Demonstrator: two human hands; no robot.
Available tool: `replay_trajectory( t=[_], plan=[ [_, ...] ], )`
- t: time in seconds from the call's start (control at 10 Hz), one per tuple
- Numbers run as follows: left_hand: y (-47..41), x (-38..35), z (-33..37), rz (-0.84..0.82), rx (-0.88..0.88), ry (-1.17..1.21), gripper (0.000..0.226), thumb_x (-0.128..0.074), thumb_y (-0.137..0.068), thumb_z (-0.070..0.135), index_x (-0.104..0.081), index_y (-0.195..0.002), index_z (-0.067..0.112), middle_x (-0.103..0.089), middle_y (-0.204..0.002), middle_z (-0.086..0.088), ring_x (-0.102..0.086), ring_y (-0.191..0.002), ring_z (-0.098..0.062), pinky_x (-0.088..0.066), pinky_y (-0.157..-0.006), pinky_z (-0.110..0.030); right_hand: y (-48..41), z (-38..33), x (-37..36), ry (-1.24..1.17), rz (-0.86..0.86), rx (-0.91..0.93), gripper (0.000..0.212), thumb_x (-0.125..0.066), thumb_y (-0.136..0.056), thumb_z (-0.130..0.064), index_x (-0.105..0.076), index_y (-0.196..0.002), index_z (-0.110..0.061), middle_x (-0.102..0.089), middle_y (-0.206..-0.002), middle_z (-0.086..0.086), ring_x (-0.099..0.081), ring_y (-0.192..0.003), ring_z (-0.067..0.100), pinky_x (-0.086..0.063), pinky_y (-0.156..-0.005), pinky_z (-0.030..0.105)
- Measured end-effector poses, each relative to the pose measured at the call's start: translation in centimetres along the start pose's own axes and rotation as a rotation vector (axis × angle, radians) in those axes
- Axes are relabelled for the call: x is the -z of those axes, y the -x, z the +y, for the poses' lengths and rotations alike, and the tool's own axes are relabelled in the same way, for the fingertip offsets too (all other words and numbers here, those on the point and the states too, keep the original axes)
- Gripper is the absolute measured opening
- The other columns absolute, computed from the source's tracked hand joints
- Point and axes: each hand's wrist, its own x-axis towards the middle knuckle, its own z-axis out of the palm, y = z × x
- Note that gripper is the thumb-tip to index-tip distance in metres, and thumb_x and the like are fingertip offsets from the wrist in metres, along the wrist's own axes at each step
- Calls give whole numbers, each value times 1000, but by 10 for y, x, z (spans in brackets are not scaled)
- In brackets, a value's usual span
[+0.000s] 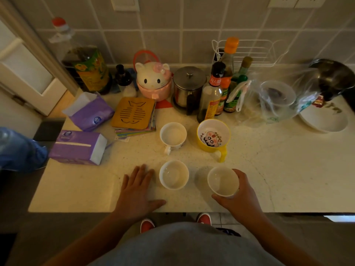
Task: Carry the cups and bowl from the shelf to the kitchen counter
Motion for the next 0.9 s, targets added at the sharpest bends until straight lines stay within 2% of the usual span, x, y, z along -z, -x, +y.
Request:
replay_trajectory(
  t=[0.1, 0.3, 0.5, 0.7, 0.8, 0.9],
  plan=[
    [1, 3, 1, -5, -8, -4, 114, -34, -60, 95, -11, -152, 31, 0, -164, 0, 7, -150, -22, -2, -119, -53, -3, 3, -4, -4, 1, 6, 90, -88, -50, -48, -24, -112, -60, -44, -104, -31, -49, -94, -6, -39, -76, 20],
    [1, 2, 2, -6, 4, -45, 114, -30, -59, 96, -13, -152, 32, -4, -164, -1, 4, -150, -23, -6, -120, -54, -11, 1, -11, -29, 22, -10, 88, -85, -49, -57, -24, -111, -67, -42, -108, -39, -49, -98, -12, -36, -72, 11],
    [1, 3, 3, 0, 0, -62, 113, -32, -61, 95, -14, -152, 31, -6, -164, -3, 3, -150, -24, -8, -119, -55, -16, -2, -15, -44, 34, -41, 87, -83, -48, -59, -23, -110, -72, -42, -106, -41, -50, -95, -12, -35, -68, 10],
    [2, 3, 4, -1, 1, -53, 112, -38, -62, 92, -16, -152, 29, -6, -164, -4, 2, -150, -25, -8, -119, -55, -18, -2, -19, -44, 32, -58, 88, -83, -47, -60, -24, -112, -70, -38, -105, -52, -50, -95, -13, -37, -68, 11],
    [5, 5, 5, -11, 10, -45, 108, -47, -63, 87, -19, -150, 30, -8, -163, -5, -3, -150, -25, -9, -119, -52, -15, -1, -17, -33, -2, -57, 97, -84, -47, -59, -23, -122, -64, -39, -114, -47, -50, -98, -10, -44, -79, 21],
    [21, 4, 8, 25, 44, 110, 89, -58, -71, 72, -30, -144, 30, -23, -158, -1, -23, -144, -23, -28, -114, -46, -14, 1, -11, -22, -9, -80, 125, -81, -40, -68, -17, -143, -41, -44, -139, -16, -45, -118, 4, -45, -97, 39]
  ],
)
